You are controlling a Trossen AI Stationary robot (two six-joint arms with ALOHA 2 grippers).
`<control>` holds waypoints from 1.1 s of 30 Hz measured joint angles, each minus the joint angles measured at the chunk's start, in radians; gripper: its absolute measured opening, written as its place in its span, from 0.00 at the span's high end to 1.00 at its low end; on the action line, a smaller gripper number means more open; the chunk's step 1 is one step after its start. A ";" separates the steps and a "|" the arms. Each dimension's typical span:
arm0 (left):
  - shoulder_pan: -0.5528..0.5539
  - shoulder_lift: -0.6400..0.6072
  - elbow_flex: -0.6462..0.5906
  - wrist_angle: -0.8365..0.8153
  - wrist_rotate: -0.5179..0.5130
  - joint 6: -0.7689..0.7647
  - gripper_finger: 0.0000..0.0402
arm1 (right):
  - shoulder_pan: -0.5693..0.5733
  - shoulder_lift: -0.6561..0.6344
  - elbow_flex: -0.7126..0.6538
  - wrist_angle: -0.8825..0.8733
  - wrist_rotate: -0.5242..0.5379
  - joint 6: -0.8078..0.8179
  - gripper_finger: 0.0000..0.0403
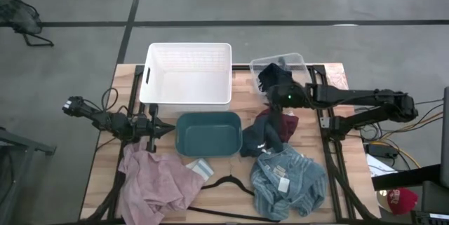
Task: Pick & Place Cloths
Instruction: Put the blue shorts into the transparent bin
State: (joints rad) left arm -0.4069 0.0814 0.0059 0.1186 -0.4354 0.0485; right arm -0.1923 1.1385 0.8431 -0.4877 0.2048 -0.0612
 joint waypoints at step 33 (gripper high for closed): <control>0.000 0.000 0.000 0.000 0.000 0.000 0.94 | 0.359 0.020 -0.091 -0.193 0.087 0.586 0.36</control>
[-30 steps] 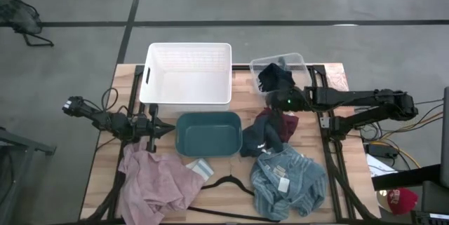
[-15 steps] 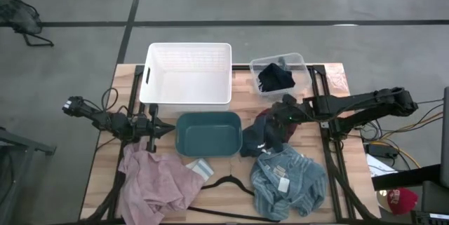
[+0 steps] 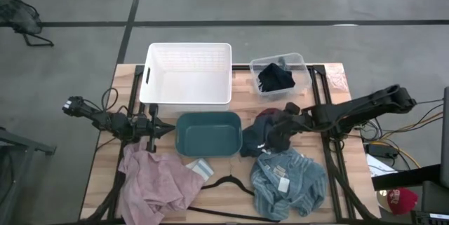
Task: Pick & Place Cloths
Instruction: Put the blue shorts into the transparent bin
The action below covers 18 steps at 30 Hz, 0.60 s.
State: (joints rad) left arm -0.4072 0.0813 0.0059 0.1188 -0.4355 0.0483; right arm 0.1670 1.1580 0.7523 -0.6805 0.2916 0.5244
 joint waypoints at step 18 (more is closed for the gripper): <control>0.000 0.001 0.000 0.000 0.000 0.000 0.94 | 0.025 0.257 -0.027 0.120 -0.005 0.051 0.31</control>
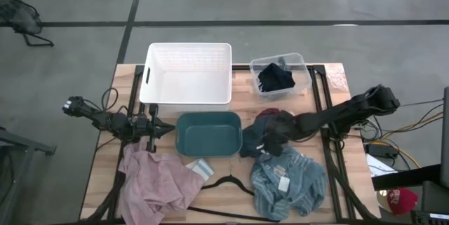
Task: Pick & Place Cloths
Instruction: Put the blue shorts into the transparent bin
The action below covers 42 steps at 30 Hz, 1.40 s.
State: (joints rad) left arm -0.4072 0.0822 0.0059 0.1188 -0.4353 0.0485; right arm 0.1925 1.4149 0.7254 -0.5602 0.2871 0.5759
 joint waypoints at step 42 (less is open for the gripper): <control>0.000 0.001 0.000 -0.001 0.000 0.000 0.94 | 0.003 -0.081 0.201 -0.135 0.095 -0.209 0.97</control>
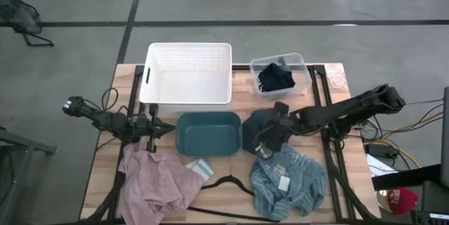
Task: Pick & Place Cloths
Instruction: Put the blue shorts into the transparent bin
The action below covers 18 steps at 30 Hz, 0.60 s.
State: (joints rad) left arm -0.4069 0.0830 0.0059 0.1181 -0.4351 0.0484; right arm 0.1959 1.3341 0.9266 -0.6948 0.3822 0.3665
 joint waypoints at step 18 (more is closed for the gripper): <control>0.000 0.000 0.000 0.001 0.000 0.000 0.94 | 0.058 -0.180 0.015 -0.088 0.158 0.031 0.96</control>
State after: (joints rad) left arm -0.4072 0.0826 0.0059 0.1188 -0.4351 0.0486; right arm 0.2538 1.1543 0.9418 -0.7824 0.5398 0.3979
